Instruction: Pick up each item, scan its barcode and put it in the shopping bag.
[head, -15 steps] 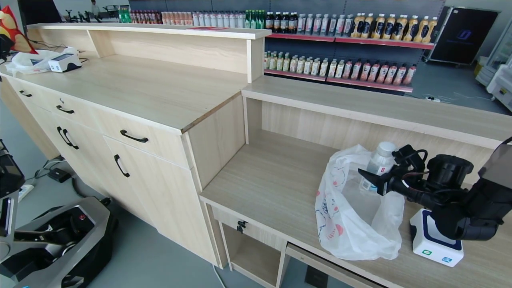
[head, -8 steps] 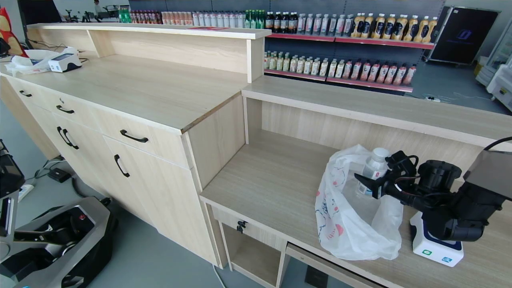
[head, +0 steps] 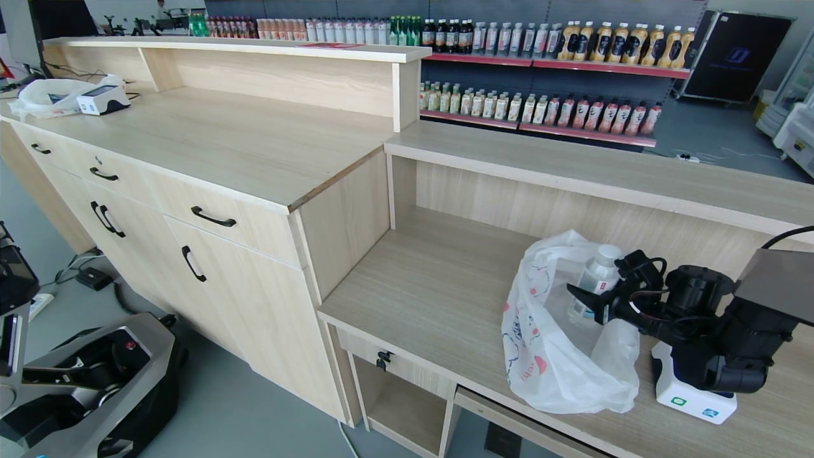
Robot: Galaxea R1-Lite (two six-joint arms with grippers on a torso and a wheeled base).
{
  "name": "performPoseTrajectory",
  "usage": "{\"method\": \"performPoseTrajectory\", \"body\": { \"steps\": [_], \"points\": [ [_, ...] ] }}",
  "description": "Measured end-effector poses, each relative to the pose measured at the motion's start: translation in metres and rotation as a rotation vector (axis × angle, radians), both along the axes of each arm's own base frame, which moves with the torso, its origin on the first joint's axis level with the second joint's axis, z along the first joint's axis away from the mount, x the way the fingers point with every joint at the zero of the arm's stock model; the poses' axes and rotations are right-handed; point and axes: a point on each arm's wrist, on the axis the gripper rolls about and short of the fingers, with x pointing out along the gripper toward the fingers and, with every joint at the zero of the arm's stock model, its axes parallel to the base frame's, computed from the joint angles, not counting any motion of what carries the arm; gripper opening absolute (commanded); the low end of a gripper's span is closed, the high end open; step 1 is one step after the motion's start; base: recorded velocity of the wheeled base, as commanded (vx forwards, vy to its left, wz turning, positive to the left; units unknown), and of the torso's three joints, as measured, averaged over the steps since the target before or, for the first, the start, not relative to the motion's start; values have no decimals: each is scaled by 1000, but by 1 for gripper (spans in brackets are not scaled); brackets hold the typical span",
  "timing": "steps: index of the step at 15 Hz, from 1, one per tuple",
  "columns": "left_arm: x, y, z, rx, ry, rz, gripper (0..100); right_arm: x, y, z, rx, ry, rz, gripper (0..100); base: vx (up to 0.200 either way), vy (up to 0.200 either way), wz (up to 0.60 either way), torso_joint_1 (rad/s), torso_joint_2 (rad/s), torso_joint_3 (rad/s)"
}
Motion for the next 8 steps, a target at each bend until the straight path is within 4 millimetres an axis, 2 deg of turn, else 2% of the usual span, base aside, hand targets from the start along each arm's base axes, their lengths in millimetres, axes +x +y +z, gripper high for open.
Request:
{"method": "performPoseTrajectory", "body": {
  "steps": [4, 5, 8],
  "points": [
    [0, 0, 0, 0, 0, 0, 100, -1, -3, -3, 0, 13, -10, 0, 0, 0, 0, 0, 0, 0],
    [0, 0, 0, 0, 0, -1, 100, -1, -3, -2, 1, 17, -11, 100, 0, 0, 0, 0, 0, 0],
    [0, 0, 0, 0, 0, 0, 100, -4, -3, 8, 13, 34, -11, 100, 0, 0, 0, 0, 0, 0]
  ]
}}
